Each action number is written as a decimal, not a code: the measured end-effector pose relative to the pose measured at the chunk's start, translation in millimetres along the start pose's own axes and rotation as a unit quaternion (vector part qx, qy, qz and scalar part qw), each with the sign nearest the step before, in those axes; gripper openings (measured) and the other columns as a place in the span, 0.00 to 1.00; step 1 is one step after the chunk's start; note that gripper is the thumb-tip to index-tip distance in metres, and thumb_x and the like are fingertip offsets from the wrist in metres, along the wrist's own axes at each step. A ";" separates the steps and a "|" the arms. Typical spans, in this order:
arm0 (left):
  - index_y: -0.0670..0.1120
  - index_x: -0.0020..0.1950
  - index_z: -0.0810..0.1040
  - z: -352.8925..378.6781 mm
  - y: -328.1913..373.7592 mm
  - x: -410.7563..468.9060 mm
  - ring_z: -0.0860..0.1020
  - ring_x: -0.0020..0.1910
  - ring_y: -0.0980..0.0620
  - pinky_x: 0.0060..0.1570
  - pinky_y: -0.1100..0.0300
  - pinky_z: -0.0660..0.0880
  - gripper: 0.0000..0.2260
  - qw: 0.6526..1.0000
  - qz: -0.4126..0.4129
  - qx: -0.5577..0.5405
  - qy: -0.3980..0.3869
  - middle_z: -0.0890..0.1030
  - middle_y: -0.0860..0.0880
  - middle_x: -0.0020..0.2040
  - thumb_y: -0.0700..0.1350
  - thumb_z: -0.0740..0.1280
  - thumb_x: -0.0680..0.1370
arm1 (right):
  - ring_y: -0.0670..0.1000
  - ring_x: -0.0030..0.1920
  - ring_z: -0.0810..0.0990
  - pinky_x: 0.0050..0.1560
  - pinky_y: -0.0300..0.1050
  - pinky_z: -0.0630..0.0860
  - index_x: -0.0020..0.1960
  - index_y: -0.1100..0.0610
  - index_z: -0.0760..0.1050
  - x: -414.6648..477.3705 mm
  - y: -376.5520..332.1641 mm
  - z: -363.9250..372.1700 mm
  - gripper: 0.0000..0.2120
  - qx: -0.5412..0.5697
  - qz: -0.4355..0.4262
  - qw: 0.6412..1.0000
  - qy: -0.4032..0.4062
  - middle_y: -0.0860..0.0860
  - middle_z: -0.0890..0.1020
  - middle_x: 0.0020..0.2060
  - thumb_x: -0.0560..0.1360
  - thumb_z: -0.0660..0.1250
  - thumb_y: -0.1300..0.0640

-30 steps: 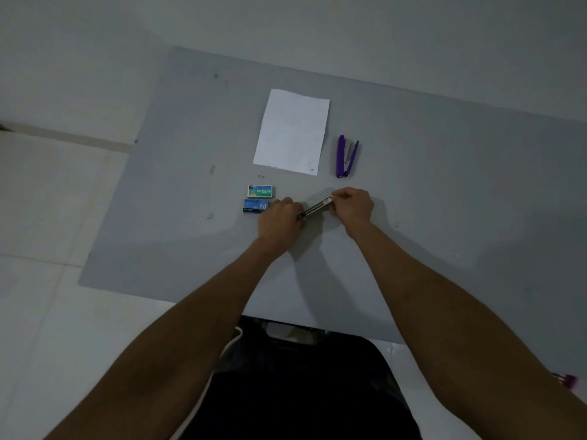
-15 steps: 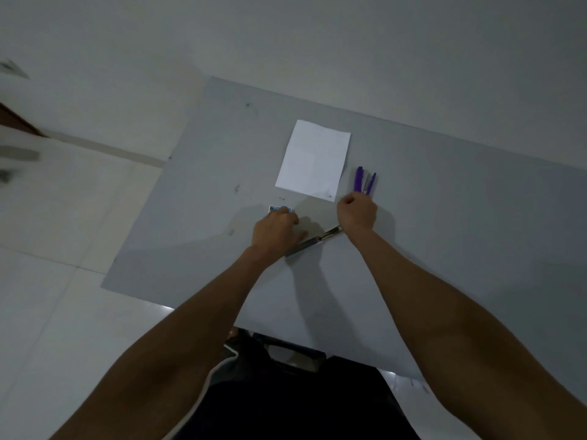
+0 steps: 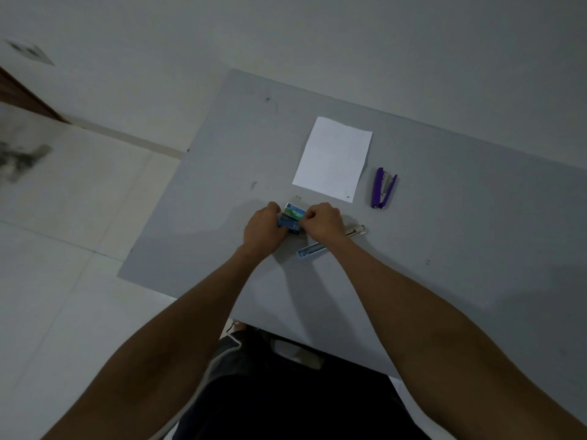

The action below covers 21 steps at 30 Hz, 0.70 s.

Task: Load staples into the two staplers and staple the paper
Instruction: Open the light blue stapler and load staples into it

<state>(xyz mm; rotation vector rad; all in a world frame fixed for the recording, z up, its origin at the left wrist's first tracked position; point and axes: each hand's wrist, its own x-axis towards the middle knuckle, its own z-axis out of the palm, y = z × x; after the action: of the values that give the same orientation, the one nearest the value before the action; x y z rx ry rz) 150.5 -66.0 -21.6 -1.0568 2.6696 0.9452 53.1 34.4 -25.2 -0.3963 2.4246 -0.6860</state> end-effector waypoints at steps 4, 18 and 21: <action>0.39 0.57 0.74 3.4 4.4 1.1 0.79 0.51 0.40 0.44 0.55 0.72 0.14 0.994 -0.067 -0.084 0.017 0.82 0.38 0.51 0.39 0.68 0.73 | 0.56 0.49 0.82 0.46 0.45 0.78 0.49 0.59 0.83 -3.0 -2.1 5.4 0.08 0.021 0.015 1.000 0.001 0.57 0.84 0.49 0.72 0.68 0.59; 0.40 0.53 0.73 -19.8 67.6 6.2 0.76 0.43 0.49 0.33 0.66 0.70 0.14 0.958 -0.069 -0.276 0.047 0.76 0.45 0.45 0.41 0.73 0.72 | 0.55 0.43 0.84 0.46 0.55 0.83 0.35 0.53 0.79 -6.4 -4.8 -63.4 0.07 0.168 0.043 0.983 0.059 0.54 0.85 0.40 0.68 0.71 0.63; 0.43 0.47 0.72 -22.1 87.2 15.9 0.80 0.46 0.46 0.42 0.56 0.76 0.15 0.945 -0.069 -0.318 0.042 0.79 0.42 0.47 0.44 0.76 0.69 | 0.54 0.37 0.83 0.39 0.48 0.83 0.34 0.53 0.76 -10.1 -3.6 -92.7 0.11 0.225 0.047 0.969 0.086 0.56 0.84 0.40 0.70 0.69 0.66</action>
<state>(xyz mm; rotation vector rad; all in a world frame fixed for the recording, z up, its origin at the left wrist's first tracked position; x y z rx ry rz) 84.2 -39.3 35.3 -1.3898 2.3435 1.8300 5.2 71.0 46.1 -0.0371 2.3297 -1.2352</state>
